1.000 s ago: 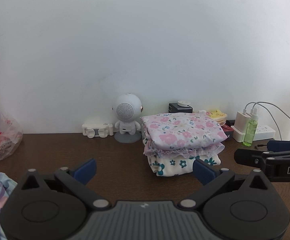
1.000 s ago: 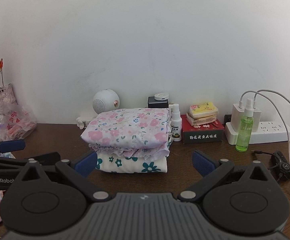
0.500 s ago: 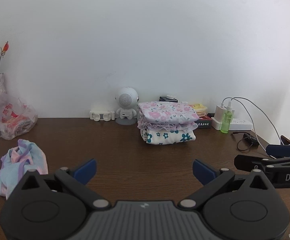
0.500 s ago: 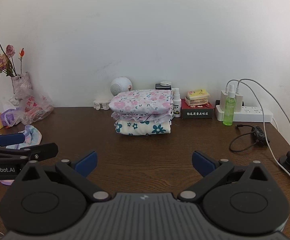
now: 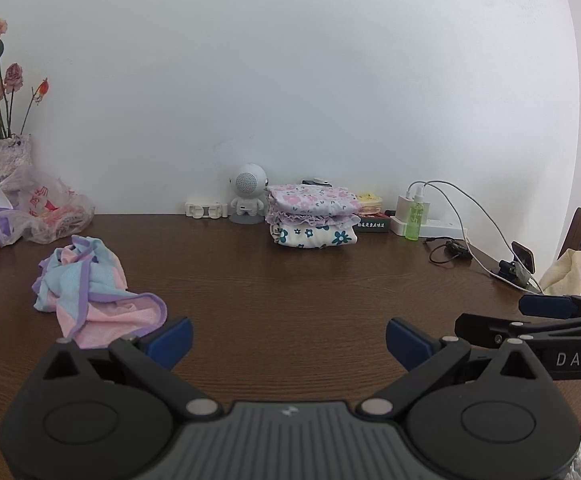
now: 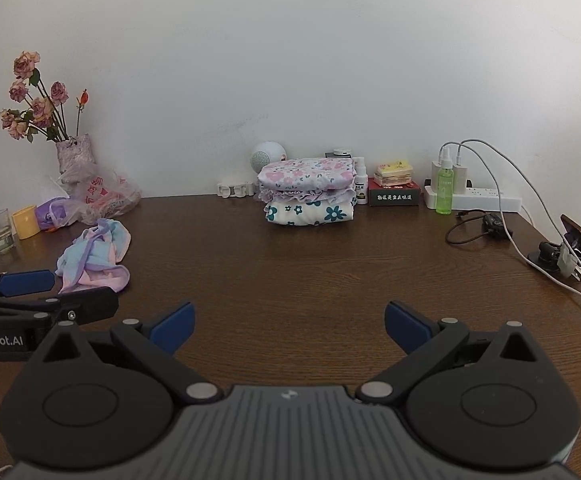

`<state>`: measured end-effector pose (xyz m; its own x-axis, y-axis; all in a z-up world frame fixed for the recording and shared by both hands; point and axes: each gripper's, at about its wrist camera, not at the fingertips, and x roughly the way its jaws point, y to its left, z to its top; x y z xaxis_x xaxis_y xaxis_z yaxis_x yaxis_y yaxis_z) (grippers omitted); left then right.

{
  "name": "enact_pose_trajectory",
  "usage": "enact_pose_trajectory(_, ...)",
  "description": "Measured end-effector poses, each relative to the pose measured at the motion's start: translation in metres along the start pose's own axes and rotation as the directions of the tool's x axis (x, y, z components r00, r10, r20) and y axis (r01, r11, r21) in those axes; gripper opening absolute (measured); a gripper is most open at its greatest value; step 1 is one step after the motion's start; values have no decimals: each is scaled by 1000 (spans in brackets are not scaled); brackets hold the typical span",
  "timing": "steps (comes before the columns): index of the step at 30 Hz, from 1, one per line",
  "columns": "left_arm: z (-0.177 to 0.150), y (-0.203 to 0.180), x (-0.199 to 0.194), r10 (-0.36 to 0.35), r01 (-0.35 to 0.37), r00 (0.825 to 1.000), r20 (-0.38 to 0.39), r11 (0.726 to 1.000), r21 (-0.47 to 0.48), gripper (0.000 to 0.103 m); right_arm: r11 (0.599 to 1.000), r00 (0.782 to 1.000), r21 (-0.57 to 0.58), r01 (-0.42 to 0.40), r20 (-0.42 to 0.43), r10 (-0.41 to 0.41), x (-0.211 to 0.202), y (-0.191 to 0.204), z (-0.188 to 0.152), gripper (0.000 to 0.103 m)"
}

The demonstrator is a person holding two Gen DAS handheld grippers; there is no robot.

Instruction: Fold clothes

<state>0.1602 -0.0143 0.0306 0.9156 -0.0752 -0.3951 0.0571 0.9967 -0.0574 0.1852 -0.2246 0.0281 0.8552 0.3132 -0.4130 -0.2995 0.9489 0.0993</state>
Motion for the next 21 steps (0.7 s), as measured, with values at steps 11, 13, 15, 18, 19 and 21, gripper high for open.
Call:
enact_pose_trajectory(11, -44, 1, -62, 40, -40, 999, -12, 999, -1, 103, 999, 999, 7, -36, -9, 36, -59, 21, -45, 103)
enact_pose_trajectory(13, -51, 1, -71, 53, -53, 998, -12, 999, 2, 103, 999, 999, 15, -45, -18, 46, -67, 24, -53, 103)
enact_pose_trajectory(15, -58, 0, -78, 58, -58, 998, -20, 998, -6, 103, 998, 998, 18, -53, -25, 53, -74, 27, -60, 103)
enact_pose_trajectory(18, -68, 1, -89, 55, -56, 998, -30, 998, -21, 103, 998, 998, 24, -58, -32, 59, -84, 32, -70, 103)
enact_pose_trajectory(19, -71, 0, -93, 61, -61, 998, -30, 998, -23, 103, 998, 998, 28, -58, -37, 59, -86, 34, -72, 103)
enact_pose_trajectory(21, -77, 0, -102, 72, -72, 997, -29, 997, -28, 103, 997, 997, 34, -63, -44, 64, -92, 36, -77, 103)
